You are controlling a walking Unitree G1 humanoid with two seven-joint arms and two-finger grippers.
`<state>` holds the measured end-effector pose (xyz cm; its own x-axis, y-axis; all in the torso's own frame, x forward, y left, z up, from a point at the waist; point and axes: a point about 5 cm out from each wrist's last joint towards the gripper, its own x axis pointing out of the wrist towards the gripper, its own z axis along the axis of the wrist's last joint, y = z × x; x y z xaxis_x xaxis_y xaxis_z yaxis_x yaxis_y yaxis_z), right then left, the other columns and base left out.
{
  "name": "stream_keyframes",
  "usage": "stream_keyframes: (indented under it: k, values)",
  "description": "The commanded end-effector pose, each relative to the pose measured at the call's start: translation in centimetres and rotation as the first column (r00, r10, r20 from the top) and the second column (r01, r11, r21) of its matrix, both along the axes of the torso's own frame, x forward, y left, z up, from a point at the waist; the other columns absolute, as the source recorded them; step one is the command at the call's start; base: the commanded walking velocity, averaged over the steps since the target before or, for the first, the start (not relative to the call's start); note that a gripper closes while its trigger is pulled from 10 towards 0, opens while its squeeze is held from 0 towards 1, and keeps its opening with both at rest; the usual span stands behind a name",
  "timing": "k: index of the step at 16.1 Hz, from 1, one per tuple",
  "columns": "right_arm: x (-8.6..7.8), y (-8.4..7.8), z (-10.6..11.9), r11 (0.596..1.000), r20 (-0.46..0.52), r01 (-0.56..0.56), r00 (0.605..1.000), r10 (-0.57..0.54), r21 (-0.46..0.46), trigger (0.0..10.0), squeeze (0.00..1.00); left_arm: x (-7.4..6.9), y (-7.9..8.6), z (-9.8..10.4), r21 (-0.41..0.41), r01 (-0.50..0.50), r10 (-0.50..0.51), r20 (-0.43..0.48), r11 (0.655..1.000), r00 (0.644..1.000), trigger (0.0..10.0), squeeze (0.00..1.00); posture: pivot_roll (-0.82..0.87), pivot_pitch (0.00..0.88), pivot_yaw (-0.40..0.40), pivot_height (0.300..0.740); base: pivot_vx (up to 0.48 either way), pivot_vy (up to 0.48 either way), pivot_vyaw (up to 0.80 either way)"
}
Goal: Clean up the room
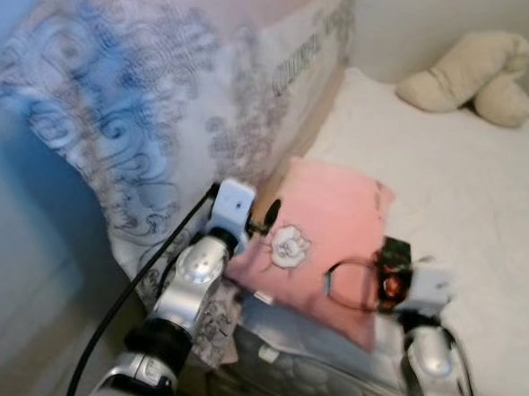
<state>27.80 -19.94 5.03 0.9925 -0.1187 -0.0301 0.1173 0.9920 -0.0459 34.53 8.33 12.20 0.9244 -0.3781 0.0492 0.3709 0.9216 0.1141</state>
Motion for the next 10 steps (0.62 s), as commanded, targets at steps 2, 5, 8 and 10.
stream_keyframes:
  k: [2,5,8,10]
  values:
    - [0.5,0.7,2.2,0.995,0.069,-0.043,0.996,0.049,-0.085,10.0,1.00,-0.9,0.3,1.1,-0.053,-0.010,0.012,0.035,0.999,0.999,10.0,0.00,0.13,0.000,-0.039,0.740,0.000,0.000,0.00]
    - [-0.4,0.4,3.1,0.989,0.108,-0.036,0.993,0.052,-0.145,10.0,0.00,-2.5,1.3,0.8,-0.138,-0.053,0.055,0.008,0.989,0.998,10.0,0.00,0.13,0.000,-0.044,0.740,0.000,-0.160,0.00]
    - [-0.8,0.6,1.9,0.993,0.060,-0.023,0.998,0.030,-0.119,10.0,0.00,-2.3,1.1,0.7,-0.110,-0.053,0.056,0.026,0.993,0.998,10.0,0.00,0.11,0.000,-0.041,0.740,0.000,-0.480,0.00]
    - [-0.5,1.4,1.8,0.997,0.040,-0.023,0.999,0.026,-0.070,10.0,0.00,-3.0,1.1,0.0,-0.112,-0.030,0.029,-0.014,0.993,0.999,10.0,0.00,0.10,0.000,-0.036,0.740,0.000,-0.480,0.00]
